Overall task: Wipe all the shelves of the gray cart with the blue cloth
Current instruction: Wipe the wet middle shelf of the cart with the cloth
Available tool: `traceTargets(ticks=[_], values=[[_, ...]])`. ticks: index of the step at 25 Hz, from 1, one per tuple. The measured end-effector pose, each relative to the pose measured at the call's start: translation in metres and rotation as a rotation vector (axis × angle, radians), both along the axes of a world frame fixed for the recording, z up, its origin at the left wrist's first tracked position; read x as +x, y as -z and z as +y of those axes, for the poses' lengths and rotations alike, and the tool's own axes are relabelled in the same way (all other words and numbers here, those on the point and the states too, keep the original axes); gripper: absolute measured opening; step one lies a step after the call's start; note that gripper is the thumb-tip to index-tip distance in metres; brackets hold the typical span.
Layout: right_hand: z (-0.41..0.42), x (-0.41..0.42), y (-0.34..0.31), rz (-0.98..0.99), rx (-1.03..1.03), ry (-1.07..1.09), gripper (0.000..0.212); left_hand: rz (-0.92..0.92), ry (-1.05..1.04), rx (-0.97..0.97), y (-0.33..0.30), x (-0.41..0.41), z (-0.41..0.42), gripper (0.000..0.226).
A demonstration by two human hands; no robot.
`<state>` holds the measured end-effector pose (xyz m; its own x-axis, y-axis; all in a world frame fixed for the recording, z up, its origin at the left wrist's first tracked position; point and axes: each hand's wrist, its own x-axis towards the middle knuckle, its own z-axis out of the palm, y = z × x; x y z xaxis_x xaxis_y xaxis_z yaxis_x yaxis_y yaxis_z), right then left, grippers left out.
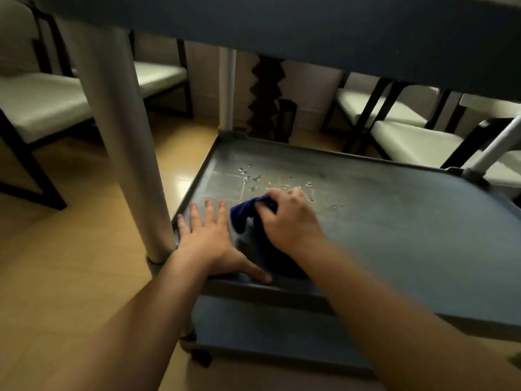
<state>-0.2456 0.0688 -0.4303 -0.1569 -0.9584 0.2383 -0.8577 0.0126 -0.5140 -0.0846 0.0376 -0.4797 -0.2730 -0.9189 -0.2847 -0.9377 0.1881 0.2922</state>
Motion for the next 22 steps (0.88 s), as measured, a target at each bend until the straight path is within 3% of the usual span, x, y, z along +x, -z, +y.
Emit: traceTargets(ticks=[4, 8, 12, 14, 17, 19, 22], values=[[0.003, 0.034, 0.035, 0.262, 0.089, -0.087, 0.035, -0.054, 0.028, 0.022, 0.005, 0.003, 0.002, 0.184], [0.005, -0.002, 0.04, 0.342, 0.074, -0.053, 0.035, -0.106, 0.046, 0.025, 0.006, 0.004, 0.003, 0.185], [0.027, -0.119, 0.041, 0.414, 0.192, 0.262, 0.034, -0.085, 0.05, 0.036, 0.009, 0.004, 0.002, 0.183], [0.05, -0.178, 0.036, 0.397, 0.245, 0.468, 0.033, -0.077, 0.041, 0.028, 0.01, 0.004, 0.003, 0.185], [0.062, -0.199, 0.029, 0.341, 0.287, 0.555, 0.032, -0.067, 0.041, 0.023, 0.01, 0.004, 0.005, 0.188], [0.053, -0.177, 0.022, 0.262, 0.208, 0.531, 0.032, -0.071, 0.042, 0.016, 0.009, 0.005, 0.007, 0.19], [0.02, -0.112, 0.007, 0.107, 0.001, 0.321, 0.037, -0.075, 0.036, 0.005, 0.007, 0.005, 0.006, 0.191]])
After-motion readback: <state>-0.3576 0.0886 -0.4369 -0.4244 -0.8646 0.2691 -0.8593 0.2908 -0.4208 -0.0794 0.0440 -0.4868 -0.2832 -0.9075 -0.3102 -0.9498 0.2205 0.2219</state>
